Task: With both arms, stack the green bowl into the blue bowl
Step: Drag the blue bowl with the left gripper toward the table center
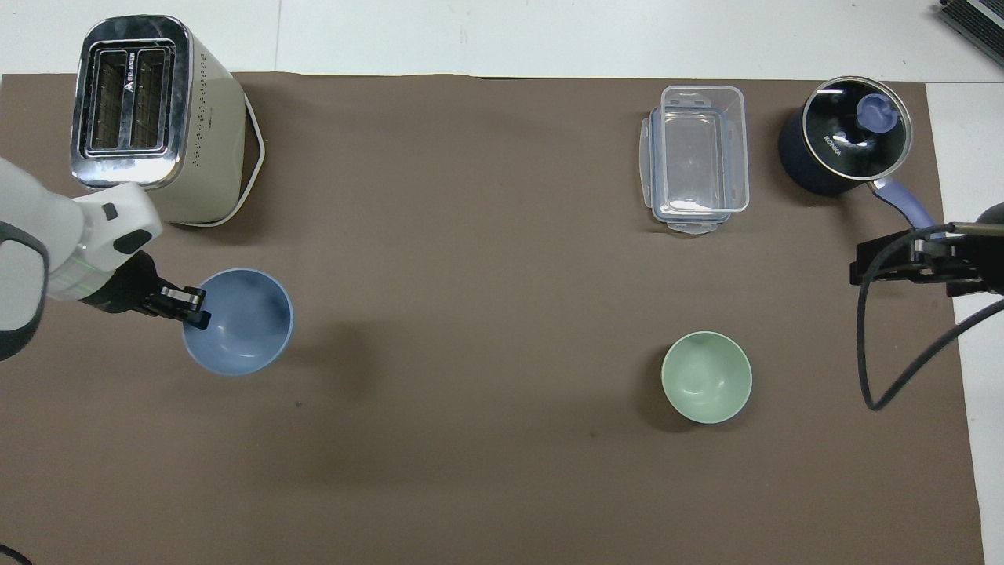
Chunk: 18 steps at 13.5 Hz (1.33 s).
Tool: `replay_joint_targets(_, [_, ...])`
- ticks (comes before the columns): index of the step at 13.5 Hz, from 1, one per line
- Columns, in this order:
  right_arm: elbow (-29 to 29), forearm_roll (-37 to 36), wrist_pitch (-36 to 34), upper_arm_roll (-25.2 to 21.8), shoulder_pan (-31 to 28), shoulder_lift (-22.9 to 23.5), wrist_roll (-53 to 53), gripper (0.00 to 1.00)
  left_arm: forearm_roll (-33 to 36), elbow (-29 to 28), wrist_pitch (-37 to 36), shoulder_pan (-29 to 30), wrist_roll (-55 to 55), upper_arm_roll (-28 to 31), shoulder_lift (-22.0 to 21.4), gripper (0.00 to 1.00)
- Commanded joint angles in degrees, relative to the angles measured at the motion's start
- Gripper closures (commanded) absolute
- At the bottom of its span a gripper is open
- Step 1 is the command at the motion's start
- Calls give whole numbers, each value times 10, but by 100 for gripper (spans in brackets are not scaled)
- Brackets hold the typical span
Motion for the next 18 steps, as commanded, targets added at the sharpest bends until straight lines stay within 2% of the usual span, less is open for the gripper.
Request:
replay_joint_targets(1, [-16, 0, 11, 0, -6, -13, -7, 0, -16, -52, 40, -55, -47, 8, -36, 100])
replay_joint_targets(6, [-16, 0, 11, 0, -6, -13, -6, 0, -39, -88, 86, -162, -162, 8, -38, 100])
replay_joint_targets(12, [-16, 0, 11, 0, -6, -13, -6, 0, -74, -197, 233, -272, -253, 8, -52, 100])
replay_joint_targets(17, [-16, 0, 11, 0, -6, -13, -7, 0, -110, -285, 357, -327, -270, 8, -53, 100])
replay_joint_targets(18, [-16, 0, 11, 0, -6, -13, -7, 0, -110, -288, 360, -331, -282, 8, -53, 100])
